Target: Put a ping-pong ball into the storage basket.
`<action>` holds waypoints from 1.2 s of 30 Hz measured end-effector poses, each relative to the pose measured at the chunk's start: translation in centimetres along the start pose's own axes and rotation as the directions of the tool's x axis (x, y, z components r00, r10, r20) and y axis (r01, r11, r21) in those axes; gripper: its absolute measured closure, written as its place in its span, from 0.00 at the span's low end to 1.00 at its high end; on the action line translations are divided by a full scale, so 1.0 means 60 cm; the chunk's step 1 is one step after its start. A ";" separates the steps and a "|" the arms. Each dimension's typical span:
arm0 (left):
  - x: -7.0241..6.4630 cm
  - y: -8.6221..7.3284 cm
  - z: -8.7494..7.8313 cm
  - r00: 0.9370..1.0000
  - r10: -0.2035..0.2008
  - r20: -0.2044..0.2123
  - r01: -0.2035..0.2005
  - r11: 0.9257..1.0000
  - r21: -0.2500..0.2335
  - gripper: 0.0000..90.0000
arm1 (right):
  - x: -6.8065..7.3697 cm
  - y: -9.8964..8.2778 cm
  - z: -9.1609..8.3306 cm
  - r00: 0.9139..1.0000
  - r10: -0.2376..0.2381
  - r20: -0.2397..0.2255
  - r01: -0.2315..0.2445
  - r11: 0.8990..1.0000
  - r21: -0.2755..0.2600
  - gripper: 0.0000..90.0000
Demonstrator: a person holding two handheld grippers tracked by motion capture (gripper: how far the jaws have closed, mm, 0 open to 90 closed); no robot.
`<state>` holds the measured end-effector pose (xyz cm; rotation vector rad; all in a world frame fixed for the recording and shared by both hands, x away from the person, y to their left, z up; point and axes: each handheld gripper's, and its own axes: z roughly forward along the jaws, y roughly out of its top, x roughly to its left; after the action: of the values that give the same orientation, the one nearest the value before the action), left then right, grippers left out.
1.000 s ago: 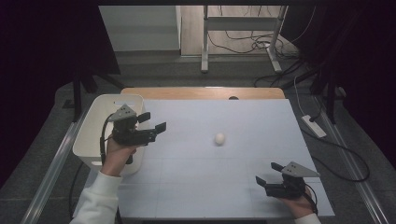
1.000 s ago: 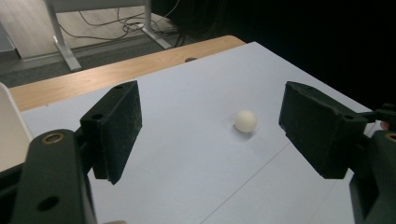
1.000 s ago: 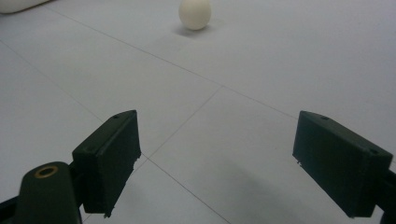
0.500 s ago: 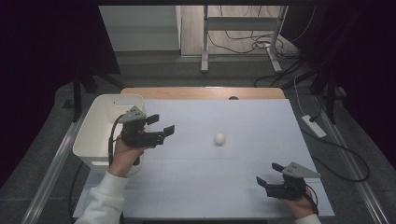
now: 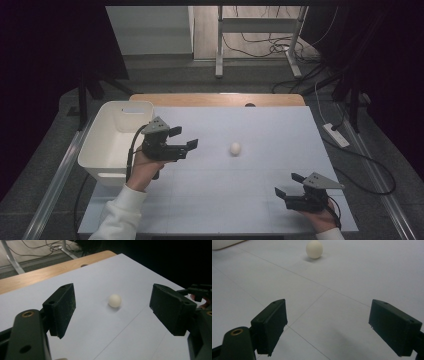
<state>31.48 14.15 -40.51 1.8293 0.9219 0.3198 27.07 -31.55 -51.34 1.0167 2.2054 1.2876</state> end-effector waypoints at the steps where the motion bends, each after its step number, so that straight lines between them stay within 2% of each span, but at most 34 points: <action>1: -0.001 0.000 0.003 1.000 0.002 0.001 -0.002 1.000 0.004 0.24 | 0.000 0.000 0.001 1.000 0.001 -0.001 -0.001 1.000 0.001 0.17; 15: -0.014 0.003 0.037 0.999 0.031 0.023 -0.031 0.999 0.043 0.24 | -0.001 -0.001 0.005 1.000 0.011 -0.006 -0.011 1.000 0.009 0.17; 24: -0.018 0.001 0.059 0.999 0.030 0.031 -0.032 0.998 0.058 0.24 | -0.002 -0.003 0.002 1.000 0.016 -0.005 -0.016 1.000 0.006 0.17; 36: -0.024 -0.007 0.092 0.999 0.038 0.027 -0.041 0.992 0.115 0.24 | 0.001 0.001 0.009 1.000 0.008 -0.026 -0.008 1.000 0.003 0.17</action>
<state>33.62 9.50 -43.10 1.9557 0.9037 0.2726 27.41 -31.18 -51.55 1.0161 2.2255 1.3079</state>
